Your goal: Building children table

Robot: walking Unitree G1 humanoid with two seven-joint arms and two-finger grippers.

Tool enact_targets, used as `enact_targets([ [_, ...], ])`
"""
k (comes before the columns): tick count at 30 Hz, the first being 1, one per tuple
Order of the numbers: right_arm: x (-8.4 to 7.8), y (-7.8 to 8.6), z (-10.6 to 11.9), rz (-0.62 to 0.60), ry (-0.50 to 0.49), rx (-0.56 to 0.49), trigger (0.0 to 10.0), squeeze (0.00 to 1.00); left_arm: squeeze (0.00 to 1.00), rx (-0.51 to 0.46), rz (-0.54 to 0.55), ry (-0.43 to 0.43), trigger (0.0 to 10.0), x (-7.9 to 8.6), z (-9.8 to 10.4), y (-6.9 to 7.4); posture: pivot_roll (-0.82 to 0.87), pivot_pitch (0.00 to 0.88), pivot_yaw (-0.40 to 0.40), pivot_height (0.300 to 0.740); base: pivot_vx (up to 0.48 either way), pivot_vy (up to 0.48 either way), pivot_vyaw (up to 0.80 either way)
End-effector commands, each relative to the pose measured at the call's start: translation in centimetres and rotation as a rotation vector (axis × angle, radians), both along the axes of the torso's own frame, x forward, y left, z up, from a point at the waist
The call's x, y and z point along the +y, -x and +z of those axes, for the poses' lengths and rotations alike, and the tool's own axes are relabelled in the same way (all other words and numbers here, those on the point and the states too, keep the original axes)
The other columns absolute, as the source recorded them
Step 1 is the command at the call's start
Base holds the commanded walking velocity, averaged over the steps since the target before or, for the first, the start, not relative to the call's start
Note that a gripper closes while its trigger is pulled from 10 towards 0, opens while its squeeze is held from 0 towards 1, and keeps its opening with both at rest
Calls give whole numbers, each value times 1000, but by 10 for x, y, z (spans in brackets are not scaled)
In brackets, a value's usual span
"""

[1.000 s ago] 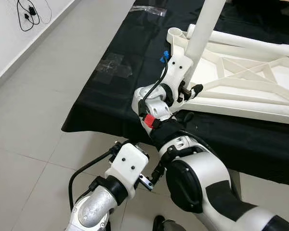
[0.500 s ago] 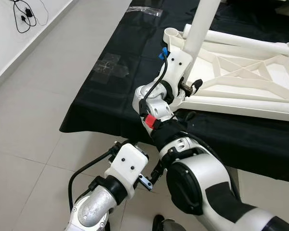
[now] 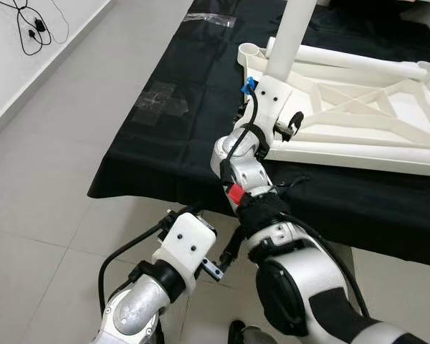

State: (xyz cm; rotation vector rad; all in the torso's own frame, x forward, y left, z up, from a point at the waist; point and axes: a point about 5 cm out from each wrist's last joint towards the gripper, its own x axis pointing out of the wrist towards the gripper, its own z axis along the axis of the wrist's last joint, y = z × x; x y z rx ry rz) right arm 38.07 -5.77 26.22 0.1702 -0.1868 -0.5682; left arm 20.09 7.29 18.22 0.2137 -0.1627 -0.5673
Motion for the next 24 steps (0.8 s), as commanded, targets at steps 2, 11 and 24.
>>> enact_targets([
  [2,6,4,-10,45,-8,26,10000,0,0,24,-9,-13,10000,0,-7,1,150,209,-60,740,0,0,0],
  [11,-5,19,-27,200,55,-3,10000,0,0,19,10,-19,10000,4,-9,-3,146,199,-54,740,0,0,0],
  [24,-4,34,-32,367,113,-26,10000,0,0,3,26,-23,10000,6,-9,-4,144,201,-60,740,0,0,0],
])
